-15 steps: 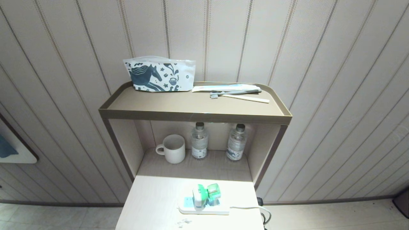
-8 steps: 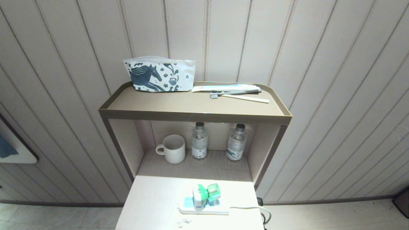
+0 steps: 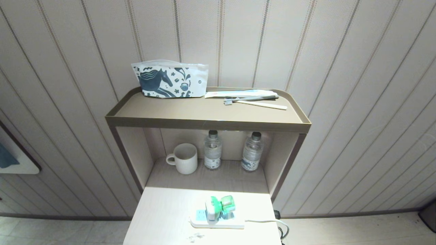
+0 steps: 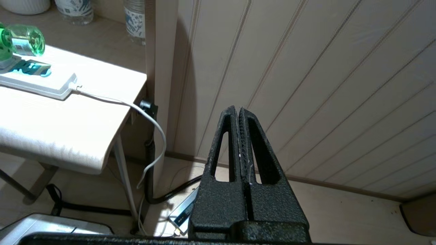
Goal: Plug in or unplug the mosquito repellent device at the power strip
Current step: Hold the socket with your left hand and unplug it with your right hand
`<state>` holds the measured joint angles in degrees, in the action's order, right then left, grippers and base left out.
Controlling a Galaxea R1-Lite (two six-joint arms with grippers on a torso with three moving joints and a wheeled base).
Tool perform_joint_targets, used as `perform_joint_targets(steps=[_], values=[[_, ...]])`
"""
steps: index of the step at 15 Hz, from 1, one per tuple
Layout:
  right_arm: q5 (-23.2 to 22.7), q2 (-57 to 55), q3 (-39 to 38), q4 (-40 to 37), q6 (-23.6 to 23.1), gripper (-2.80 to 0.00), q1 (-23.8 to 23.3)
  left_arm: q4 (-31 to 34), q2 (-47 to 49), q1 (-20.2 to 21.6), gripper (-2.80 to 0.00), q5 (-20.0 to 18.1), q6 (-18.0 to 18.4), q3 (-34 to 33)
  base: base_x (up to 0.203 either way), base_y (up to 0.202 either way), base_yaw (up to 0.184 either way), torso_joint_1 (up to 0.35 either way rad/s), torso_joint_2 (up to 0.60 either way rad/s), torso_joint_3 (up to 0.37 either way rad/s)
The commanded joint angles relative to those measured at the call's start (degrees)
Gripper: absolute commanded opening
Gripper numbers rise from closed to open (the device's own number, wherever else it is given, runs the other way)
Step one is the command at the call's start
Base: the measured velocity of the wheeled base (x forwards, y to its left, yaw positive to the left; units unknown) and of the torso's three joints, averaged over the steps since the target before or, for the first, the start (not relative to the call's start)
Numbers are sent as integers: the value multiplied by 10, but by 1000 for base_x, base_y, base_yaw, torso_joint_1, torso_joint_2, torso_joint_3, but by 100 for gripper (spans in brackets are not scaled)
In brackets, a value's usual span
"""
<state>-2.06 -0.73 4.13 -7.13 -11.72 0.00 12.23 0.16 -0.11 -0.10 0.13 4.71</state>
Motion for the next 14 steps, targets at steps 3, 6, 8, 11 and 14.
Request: perform_joint_targets(steps=[3, 6, 8, 11, 14], values=[[11, 3, -38, 109, -4, -280, 0, 1, 0, 0, -280, 0, 0, 0, 0, 0, 0, 0, 0, 0], [11, 3, -41, 90, 28, -280, 1, 1, 0, 0, -280, 0, 0, 0, 0, 0, 0, 0, 0, 0], [11, 3, -41, 90, 38, -280, 1, 1, 0, -1, -280, 0, 0, 0, 0, 0, 0, 0, 0, 0], [14, 3, -41, 90, 54, -280, 1, 1, 0, 0, -280, 0, 0, 0, 0, 0, 0, 0, 0, 0], [27, 3, -41, 68, 103, -280, 1, 1, 0, 0, -280, 0, 0, 0, 0, 0, 0, 0, 0, 0]])
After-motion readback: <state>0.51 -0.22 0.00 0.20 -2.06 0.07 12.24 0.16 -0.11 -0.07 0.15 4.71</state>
